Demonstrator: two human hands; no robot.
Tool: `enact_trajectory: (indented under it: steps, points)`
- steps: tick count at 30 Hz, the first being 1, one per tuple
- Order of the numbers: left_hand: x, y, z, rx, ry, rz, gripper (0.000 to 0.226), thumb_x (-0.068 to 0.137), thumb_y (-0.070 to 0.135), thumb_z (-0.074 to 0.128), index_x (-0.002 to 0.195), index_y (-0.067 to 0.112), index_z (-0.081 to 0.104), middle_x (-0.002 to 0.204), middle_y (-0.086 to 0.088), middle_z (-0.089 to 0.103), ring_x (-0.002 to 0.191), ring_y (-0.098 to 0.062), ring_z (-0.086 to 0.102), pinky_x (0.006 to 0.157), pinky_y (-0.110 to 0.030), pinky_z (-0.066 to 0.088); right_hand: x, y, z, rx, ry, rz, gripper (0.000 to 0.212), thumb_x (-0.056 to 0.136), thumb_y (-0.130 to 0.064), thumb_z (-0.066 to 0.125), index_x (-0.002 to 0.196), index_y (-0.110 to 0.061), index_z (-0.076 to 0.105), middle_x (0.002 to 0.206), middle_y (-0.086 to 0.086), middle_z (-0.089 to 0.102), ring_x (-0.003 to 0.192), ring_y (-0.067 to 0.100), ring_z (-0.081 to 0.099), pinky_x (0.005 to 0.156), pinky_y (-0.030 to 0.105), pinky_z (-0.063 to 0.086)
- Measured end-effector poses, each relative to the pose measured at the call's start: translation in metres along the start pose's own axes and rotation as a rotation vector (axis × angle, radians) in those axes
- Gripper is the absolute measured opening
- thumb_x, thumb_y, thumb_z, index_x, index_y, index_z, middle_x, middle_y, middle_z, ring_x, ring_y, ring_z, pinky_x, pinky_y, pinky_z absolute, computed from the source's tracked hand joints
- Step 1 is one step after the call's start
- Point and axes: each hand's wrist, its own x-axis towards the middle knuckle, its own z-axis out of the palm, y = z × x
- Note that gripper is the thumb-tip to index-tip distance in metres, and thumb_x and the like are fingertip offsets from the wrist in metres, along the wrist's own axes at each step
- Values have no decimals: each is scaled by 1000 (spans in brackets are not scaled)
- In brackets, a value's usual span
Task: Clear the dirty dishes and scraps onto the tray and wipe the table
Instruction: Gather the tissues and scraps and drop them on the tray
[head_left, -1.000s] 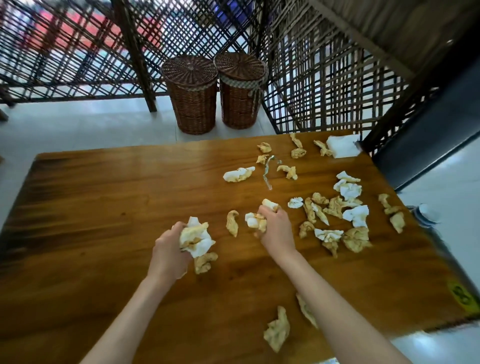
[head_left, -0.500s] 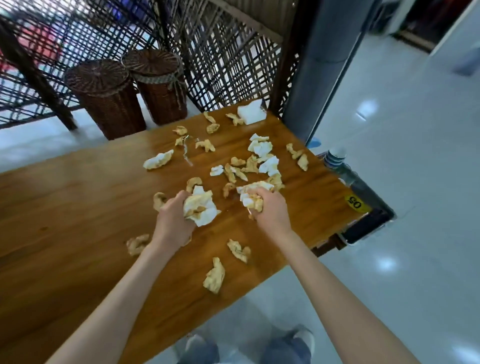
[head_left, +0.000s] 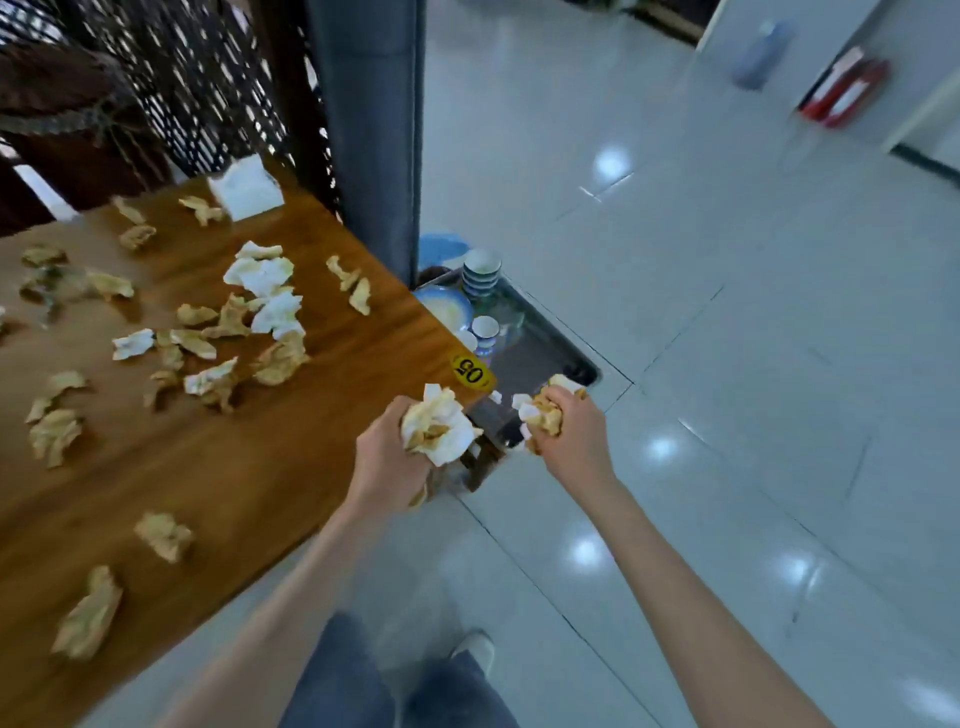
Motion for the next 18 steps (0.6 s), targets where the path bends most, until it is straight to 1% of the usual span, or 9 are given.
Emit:
enact_trajectory:
  steps: [2, 4, 5, 8, 10, 12, 14, 15, 18]
  points:
    - [5, 6, 36, -12, -25, -35, 45, 66, -8, 63, 92, 29, 58, 78, 12, 59, 70, -2, 53, 50, -12, 39, 12, 30, -8, 37, -5, 42, 20, 76, -6, 69, 94, -7, 64, 87, 12, 60, 87, 31, 53, 68, 31, 40]
    - [14, 7, 69, -25, -47, -92, 48, 64, -10, 64, 88, 30, 58, 77, 11, 60, 71, -9, 55, 53, -25, 43, 25, 55, -11, 83, -33, 75, 16, 77, -3, 68, 91, -8, 63, 84, 10, 57, 85, 32, 54, 73, 40, 48]
    - [19, 6, 83, -26, -61, -113, 47, 64, -9, 68, 87, 30, 58, 77, 11, 61, 73, -9, 56, 55, -28, 45, 32, 66, -11, 93, -47, 83, 15, 77, -3, 67, 90, -9, 62, 84, 9, 55, 84, 32, 54, 72, 41, 48]
    - [38, 3, 117, -43, -90, -140, 42, 66, -2, 75, 87, 29, 58, 79, 12, 63, 75, -6, 57, 62, -26, 47, 62, 94, -11, 90, -72, 104, 10, 78, -2, 65, 83, -9, 60, 80, 4, 53, 80, 29, 53, 61, 29, 45]
    - [51, 0, 136, -51, -81, -166, 37, 67, 1, 73, 86, 29, 57, 77, 13, 62, 72, -3, 57, 58, -16, 44, 87, 108, -10, 155, -108, 146, 10, 80, -1, 63, 76, -6, 55, 76, -1, 47, 75, 29, 55, 53, 25, 53]
    - [71, -4, 155, -56, -73, -204, 34, 70, 5, 74, 84, 31, 56, 76, 15, 61, 71, 2, 57, 53, -8, 41, 115, 119, -6, 179, -131, 163, 17, 82, -4, 63, 72, 1, 50, 71, -1, 44, 66, 25, 53, 51, 23, 54]
    - [95, -3, 172, -45, -55, -236, 29, 72, 10, 74, 83, 30, 56, 75, 15, 61, 72, 0, 56, 55, -10, 39, 143, 123, -3, 233, -136, 183, 29, 84, -10, 65, 74, 10, 46, 70, 4, 42, 55, 16, 46, 45, 13, 48]
    - [106, -1, 179, -45, -43, -261, 27, 73, 11, 74, 82, 29, 56, 76, 13, 62, 73, -2, 56, 57, -15, 41, 157, 125, -1, 252, -147, 199, 32, 85, -12, 65, 75, 12, 46, 71, 5, 42, 53, 12, 44, 43, 10, 45]
    - [136, 4, 199, -99, -24, -361, 26, 72, 9, 73, 80, 28, 57, 76, 9, 63, 74, -8, 58, 60, -22, 45, 193, 134, 6, 250, -225, 258, 34, 86, -12, 64, 71, 11, 43, 67, 5, 40, 47, 1, 44, 41, 7, 41]
